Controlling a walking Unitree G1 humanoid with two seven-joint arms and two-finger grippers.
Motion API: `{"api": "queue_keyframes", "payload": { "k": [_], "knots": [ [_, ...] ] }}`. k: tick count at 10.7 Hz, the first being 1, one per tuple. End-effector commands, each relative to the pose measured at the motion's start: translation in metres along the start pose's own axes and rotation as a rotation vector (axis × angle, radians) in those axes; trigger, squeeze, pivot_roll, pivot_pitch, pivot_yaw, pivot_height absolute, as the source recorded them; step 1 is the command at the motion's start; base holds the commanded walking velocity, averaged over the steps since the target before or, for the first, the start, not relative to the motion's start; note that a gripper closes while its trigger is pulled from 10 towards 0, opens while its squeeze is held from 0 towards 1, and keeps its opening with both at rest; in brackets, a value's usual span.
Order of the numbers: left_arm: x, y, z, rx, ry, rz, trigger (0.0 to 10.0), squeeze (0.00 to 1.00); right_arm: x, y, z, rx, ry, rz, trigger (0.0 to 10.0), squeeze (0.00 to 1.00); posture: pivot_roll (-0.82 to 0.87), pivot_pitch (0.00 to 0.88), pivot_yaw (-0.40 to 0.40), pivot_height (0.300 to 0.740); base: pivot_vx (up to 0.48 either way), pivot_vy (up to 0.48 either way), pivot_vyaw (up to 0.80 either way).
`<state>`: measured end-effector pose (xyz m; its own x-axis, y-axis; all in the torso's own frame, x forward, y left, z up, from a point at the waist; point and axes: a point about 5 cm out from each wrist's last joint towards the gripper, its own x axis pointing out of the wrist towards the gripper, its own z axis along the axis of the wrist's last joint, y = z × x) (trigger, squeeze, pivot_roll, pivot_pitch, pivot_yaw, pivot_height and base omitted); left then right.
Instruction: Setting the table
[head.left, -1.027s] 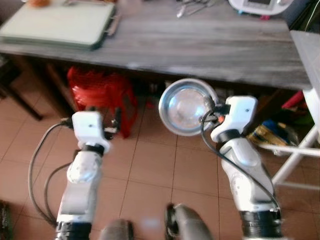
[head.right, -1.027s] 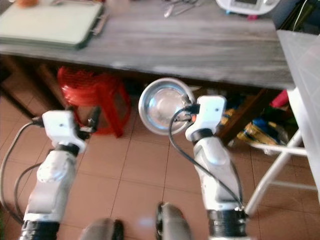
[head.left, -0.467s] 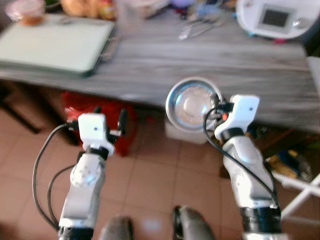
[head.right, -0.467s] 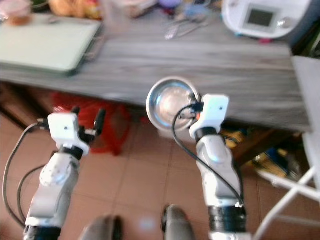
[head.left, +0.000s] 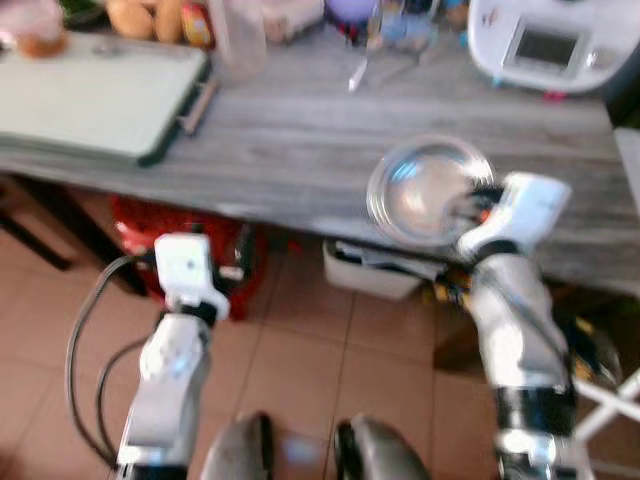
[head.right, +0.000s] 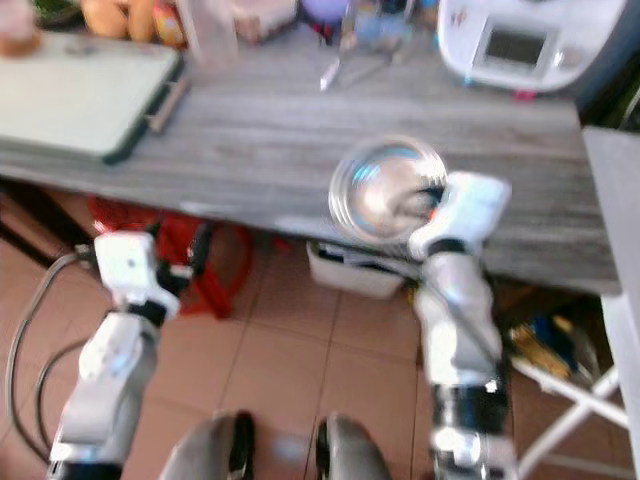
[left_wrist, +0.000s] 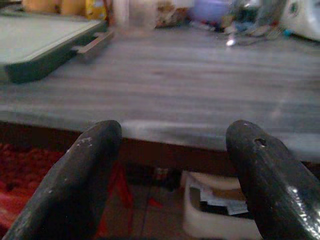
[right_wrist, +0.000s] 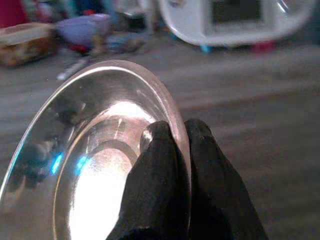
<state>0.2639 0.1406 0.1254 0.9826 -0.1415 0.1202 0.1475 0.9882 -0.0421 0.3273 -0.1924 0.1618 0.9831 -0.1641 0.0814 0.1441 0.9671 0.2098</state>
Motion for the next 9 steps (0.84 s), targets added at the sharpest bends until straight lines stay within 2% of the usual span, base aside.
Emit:
{"api": "queue_keyframes", "payload": {
  "k": [1,2,3,6,8,9],
  "knots": [
    [-0.002,0.0,0.002,0.003,0.001,-0.005,10.0,0.0,0.007,0.002,-0.003,0.063,0.041,-0.019,10.0,0.0,0.0,0.198,-0.003,0.74,0.0,0.0,0.0],
    [-0.002,-0.001,0.002,0.003,0.0,-0.008,10.0,0.0,0.013,0.002,-0.004,0.086,0.052,-0.046,10.0,0.0,0.0,0.199,-0.004,0.74,0.0,0.0,0.0],
    [-0.003,0.0,0.003,0.006,0.001,-0.008,10.0,0.0,0.023,0.008,-0.01,0.163,0.12,-0.067,10.0,0.0,0.01,0.203,-0.005,0.74,0.0,0.0,0.0],
    [-0.006,-0.003,0.002,-0.012,0.016,-0.044,10.0,0.0,0.037,0.018,-0.017,0.293,0.21,-0.086,10.0,0.0,0.01,0.21,-0.005,0.74,0.0,0.0,0.0],
    [-0.005,-0.006,0.002,-0.015,0.016,-0.063,10.0,0.0,0.039,0.031,-0.026,0.297,0.313,-0.03,10.0,0.0,0.01,0.224,-0.007,0.74,0.0,0.0,0.0],
    [-0.004,-0.007,0.003,-0.018,0.014,-0.066,10.0,0.0,0.038,0.033,-0.027,0.307,0.323,-0.034,10.0,0.82,0.01,0.221,-0.012,0.74,0.0,0.0,0.0]
  ]
}}
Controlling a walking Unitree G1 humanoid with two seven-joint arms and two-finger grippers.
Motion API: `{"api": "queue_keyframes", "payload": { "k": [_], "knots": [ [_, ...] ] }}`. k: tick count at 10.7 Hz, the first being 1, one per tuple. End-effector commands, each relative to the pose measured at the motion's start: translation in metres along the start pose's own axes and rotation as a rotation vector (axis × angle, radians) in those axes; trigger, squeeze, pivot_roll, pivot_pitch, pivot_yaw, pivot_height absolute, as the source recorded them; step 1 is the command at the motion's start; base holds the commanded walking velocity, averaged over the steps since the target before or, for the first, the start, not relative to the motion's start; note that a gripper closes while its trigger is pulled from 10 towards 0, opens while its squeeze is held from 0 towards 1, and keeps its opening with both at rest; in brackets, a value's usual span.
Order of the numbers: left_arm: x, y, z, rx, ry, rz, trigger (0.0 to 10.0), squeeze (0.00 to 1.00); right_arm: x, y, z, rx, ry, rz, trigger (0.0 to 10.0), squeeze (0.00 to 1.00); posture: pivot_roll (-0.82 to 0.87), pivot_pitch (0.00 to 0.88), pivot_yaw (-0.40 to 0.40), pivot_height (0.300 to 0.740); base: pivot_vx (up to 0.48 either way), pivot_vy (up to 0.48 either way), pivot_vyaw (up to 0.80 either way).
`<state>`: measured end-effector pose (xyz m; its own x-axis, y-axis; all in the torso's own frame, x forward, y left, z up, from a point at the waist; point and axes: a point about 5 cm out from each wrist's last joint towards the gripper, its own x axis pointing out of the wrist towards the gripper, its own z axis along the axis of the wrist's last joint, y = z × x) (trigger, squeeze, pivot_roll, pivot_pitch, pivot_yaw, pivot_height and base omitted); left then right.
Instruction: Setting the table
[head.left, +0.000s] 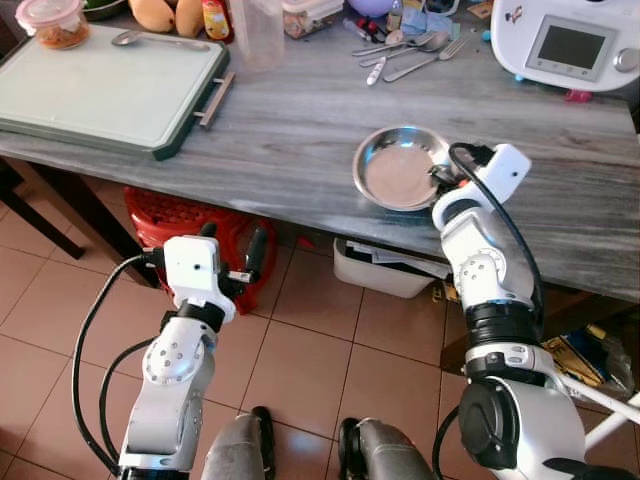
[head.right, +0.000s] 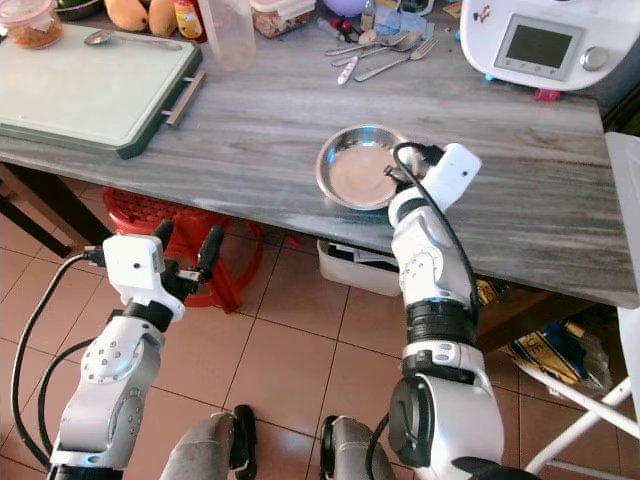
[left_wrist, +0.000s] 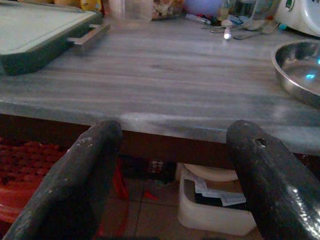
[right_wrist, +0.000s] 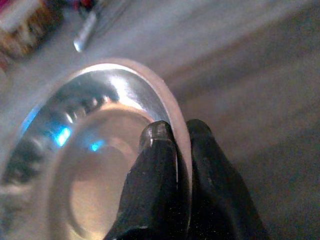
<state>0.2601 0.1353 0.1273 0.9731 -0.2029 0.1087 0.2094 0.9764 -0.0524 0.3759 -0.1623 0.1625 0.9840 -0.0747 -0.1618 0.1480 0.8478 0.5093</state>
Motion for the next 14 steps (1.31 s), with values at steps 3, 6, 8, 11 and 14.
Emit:
{"api": "queue_keyframes", "payload": {
  "k": [3,6,8,11,14],
  "knots": [
    [-0.002,-0.003,0.001,-0.007,0.005,-0.018,10.0,0.0,-0.011,-0.014,-0.02,-0.032,0.113,-0.048,10.0,0.91,0.0,0.221,-0.011,0.74,0.0,0.0,0.0],
    [0.001,-0.002,0.0,-0.007,0.005,-0.018,10.0,0.0,-0.019,-0.022,-0.01,-0.155,0.019,-0.028,10.0,1.0,-0.01,0.217,-0.009,0.74,0.0,0.0,0.0],
    [0.002,-0.002,0.001,-0.004,0.001,-0.01,10.0,0.0,-0.017,-0.007,0.004,-0.24,-0.098,0.056,10.0,1.0,-0.01,0.213,-0.01,0.74,0.0,0.0,0.0],
    [0.001,0.002,0.002,0.007,-0.005,0.018,10.0,0.0,-0.014,0.004,0.015,-0.343,-0.213,0.095,10.0,1.0,0.0,0.207,-0.012,0.74,0.0,0.0,0.0],
    [0.001,0.006,0.006,0.014,-0.024,0.053,10.0,0.0,-0.024,0.01,0.028,-0.471,-0.354,0.166,10.0,1.0,0.0,0.205,-0.016,0.74,0.0,0.0,0.0]
  ]
}}
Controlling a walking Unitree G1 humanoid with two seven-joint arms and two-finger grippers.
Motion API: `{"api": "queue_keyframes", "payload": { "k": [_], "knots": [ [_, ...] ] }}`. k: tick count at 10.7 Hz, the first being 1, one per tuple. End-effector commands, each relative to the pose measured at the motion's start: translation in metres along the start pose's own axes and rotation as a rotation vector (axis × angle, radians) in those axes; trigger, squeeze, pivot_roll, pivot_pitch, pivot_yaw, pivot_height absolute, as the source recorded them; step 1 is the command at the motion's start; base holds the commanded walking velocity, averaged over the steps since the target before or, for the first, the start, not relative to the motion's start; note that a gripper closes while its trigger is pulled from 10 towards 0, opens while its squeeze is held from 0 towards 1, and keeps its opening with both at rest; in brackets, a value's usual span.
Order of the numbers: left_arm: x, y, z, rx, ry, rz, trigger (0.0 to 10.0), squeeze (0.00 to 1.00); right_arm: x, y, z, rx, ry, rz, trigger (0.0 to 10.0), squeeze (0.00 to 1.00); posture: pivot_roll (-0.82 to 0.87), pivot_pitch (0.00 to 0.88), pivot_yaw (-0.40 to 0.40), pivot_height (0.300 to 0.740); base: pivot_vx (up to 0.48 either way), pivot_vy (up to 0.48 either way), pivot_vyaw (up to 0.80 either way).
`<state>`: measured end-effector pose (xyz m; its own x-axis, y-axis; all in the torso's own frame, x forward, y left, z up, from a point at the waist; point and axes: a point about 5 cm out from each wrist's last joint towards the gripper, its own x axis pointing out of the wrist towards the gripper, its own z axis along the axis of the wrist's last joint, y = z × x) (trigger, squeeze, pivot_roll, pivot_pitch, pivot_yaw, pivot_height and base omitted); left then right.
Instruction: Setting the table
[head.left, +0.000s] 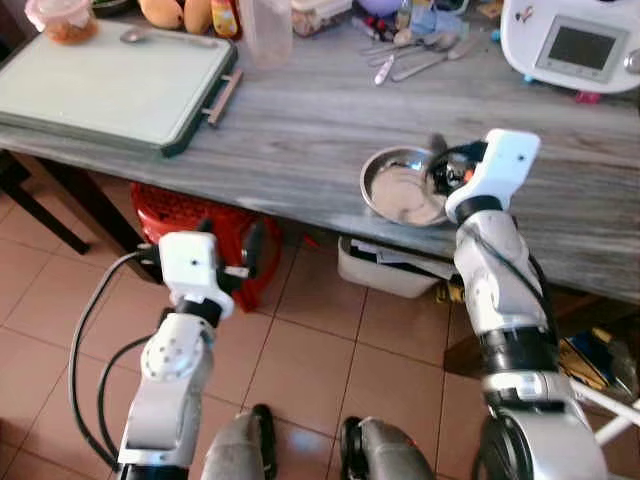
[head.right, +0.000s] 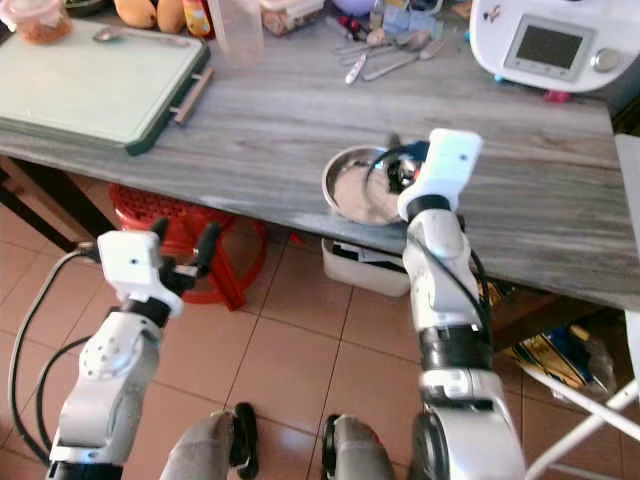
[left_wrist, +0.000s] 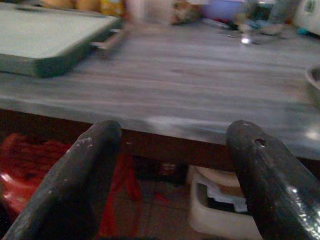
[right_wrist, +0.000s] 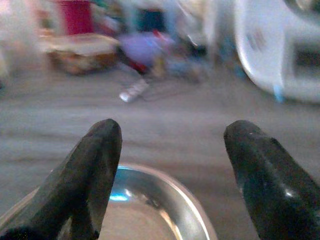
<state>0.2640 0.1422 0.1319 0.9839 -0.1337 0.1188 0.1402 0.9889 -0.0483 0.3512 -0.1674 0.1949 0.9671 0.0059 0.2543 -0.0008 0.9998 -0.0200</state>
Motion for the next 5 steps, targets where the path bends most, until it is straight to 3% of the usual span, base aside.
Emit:
{"api": "queue_keyframes", "payload": {
  "k": [1,4,5],
  "knots": [
    [-0.001,0.004,-0.001,0.009,0.024,0.052,10.0,0.0,-0.008,0.003,0.011,-0.076,-0.076,0.044,10.0,1.0,0.0,0.201,-0.016,0.74,0.0,0.0,0.0],
    [0.0,0.004,-0.005,0.004,0.05,0.087,10.0,0.0,-0.047,0.002,-0.003,-0.103,-0.05,0.065,10.0,1.0,-0.01,0.191,-0.019,0.74,0.0,0.0,0.0],
    [0.001,0.004,-0.005,0.005,0.053,0.094,10.0,0.0,-0.059,0.002,-0.007,-0.133,-0.046,0.066,10.0,0.73,-0.02,0.198,-0.018,0.74,0.0,0.0,0.0]
  ]
}}
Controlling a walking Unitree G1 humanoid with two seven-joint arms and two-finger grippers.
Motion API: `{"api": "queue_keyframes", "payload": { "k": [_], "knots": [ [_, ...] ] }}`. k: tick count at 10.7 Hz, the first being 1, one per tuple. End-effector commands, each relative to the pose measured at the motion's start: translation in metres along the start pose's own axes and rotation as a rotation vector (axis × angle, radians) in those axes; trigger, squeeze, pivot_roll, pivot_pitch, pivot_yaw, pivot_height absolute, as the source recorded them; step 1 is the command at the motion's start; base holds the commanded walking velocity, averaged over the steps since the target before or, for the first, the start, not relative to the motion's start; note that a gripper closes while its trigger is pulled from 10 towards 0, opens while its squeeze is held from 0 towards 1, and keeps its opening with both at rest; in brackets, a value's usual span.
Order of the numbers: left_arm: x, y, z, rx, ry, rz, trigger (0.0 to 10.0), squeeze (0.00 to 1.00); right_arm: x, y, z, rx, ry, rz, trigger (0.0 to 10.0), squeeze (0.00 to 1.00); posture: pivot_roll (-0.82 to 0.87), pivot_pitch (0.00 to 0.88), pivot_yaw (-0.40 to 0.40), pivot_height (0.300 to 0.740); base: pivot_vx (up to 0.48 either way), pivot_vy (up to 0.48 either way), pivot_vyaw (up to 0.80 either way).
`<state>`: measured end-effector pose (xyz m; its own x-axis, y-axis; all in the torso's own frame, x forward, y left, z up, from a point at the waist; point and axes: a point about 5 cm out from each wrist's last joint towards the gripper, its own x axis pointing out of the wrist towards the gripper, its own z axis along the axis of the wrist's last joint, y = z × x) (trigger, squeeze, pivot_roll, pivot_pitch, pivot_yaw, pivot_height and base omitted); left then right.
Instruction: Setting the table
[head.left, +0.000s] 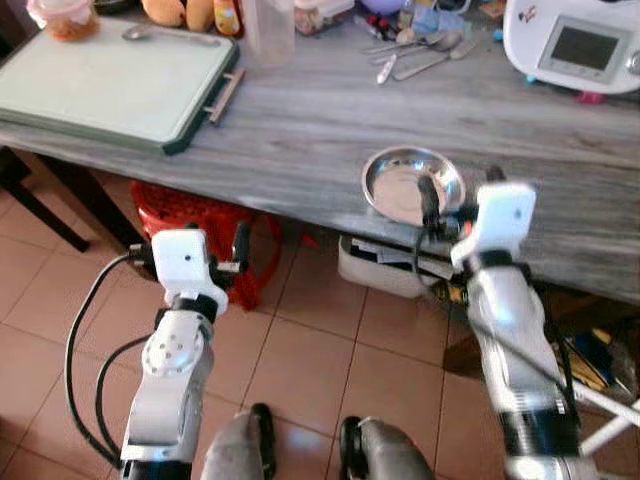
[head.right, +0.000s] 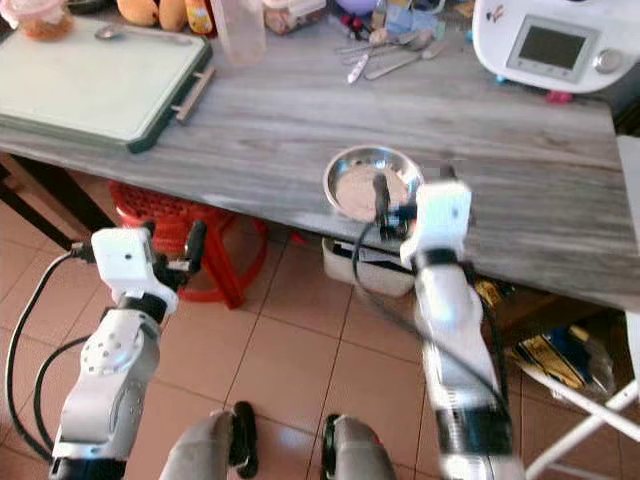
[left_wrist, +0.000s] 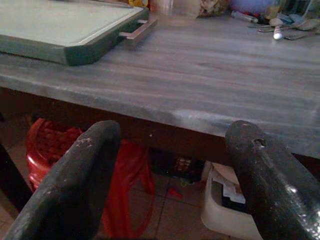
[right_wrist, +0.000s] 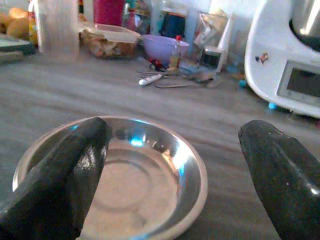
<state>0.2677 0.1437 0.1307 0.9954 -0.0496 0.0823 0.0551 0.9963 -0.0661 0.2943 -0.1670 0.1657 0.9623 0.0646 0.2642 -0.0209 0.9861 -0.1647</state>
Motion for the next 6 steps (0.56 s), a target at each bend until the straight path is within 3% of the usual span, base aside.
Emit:
{"api": "queue_keyframes", "payload": {
  "k": [1,2,6],
  "knots": [
    [-0.0005,0.0042,-0.0015,0.017,0.02,0.021,10.0,0.0,-0.0097,-0.0003,0.0009,-0.026,0.001,-0.004,10.0,0.0,-0.02,0.194,-0.017,0.74,0.0,0.0,0.0],
    [-0.0003,0.0056,-0.0011,0.011,0.021,0.027,10.0,0.0,-0.0168,-0.0016,-0.0009,-0.03,0.02,-0.019,10.0,0.0,-0.02,0.193,-0.019,0.74,0.0,0.0,0.0],
    [-0.0007,0.0044,-0.0008,0.008,0.019,0.035,10.0,0.0,-0.0155,-0.0027,0.0019,-0.043,0.023,-0.019,10.0,0.0,-0.02,0.191,-0.025,0.74,0.0,0.0,-0.66]
  ]
}}
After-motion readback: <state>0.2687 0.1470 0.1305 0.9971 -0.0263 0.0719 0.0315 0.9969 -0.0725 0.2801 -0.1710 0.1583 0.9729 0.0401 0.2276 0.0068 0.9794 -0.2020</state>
